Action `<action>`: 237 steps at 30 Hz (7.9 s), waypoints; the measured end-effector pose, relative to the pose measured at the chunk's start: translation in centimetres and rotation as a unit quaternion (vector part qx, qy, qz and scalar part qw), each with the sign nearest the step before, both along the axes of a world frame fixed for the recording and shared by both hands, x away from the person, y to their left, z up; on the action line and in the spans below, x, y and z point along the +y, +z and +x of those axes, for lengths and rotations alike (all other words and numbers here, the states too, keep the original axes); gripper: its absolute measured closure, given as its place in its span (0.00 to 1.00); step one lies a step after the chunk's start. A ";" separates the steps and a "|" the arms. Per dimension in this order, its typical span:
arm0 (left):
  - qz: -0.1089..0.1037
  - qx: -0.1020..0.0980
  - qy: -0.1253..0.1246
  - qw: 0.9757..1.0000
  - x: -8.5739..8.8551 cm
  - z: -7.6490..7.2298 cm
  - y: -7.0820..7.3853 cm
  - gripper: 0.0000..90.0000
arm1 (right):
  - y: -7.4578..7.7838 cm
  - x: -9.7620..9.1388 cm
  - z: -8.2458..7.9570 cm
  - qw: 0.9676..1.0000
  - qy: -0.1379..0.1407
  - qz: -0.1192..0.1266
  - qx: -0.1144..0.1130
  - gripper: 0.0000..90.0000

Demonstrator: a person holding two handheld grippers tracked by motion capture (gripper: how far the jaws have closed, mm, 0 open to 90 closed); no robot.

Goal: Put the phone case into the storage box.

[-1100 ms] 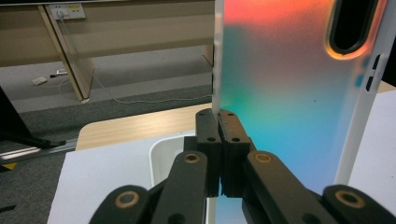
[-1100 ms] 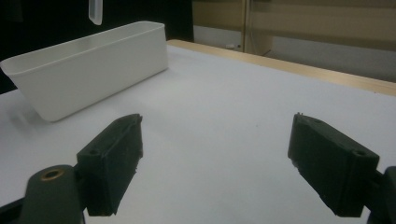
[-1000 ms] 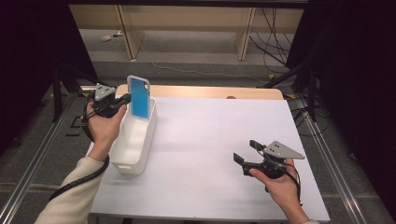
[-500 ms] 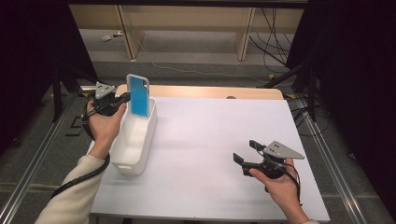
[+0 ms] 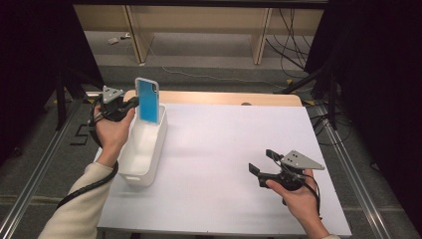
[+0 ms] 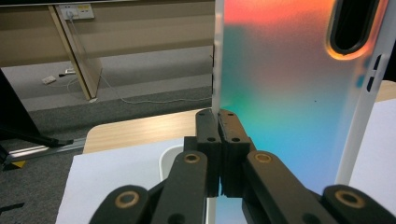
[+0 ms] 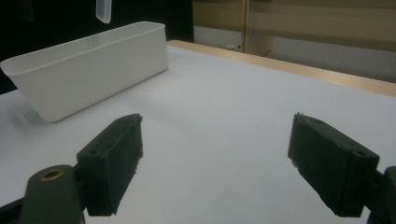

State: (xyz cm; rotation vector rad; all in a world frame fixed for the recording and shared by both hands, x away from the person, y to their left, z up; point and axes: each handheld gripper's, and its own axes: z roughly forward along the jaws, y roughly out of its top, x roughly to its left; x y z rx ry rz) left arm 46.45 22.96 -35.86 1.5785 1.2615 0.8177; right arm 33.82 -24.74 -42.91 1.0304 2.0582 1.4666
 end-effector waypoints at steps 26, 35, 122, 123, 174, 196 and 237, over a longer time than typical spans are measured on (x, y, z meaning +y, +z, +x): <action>-0.001 0.005 0.013 1.000 0.4 1.2 -0.5 0.98 | -0.2 0.3 0.1 1.000 0.002 0.018 -0.009 0.21; -0.002 0.007 0.015 1.000 0.5 1.6 -0.7 0.98 | -0.2 0.3 0.1 1.000 0.002 0.018 -0.009 0.21; 0.010 0.035 0.044 0.998 0.2 5.3 -2.6 0.98 | -0.4 0.5 0.2 1.000 0.005 0.017 -0.011 0.20; 0.011 0.035 0.044 0.998 0.2 5.3 -2.6 0.98 | -0.4 0.5 0.2 1.000 0.005 0.016 -0.010 0.20; 0.018 0.065 0.057 0.996 -0.2 7.0 -3.7 0.98 | -0.6 0.5 0.2 1.000 0.011 0.011 -0.007 0.20; 0.024 0.078 0.058 0.995 -0.3 7.5 -4.5 0.98 | -0.6 0.6 0.1 1.000 0.007 0.010 0.000 0.20; 0.052 0.112 0.047 0.991 -0.9 8.3 -4.9 0.98 | -0.7 0.6 0.1 1.000 0.007 0.010 0.002 0.20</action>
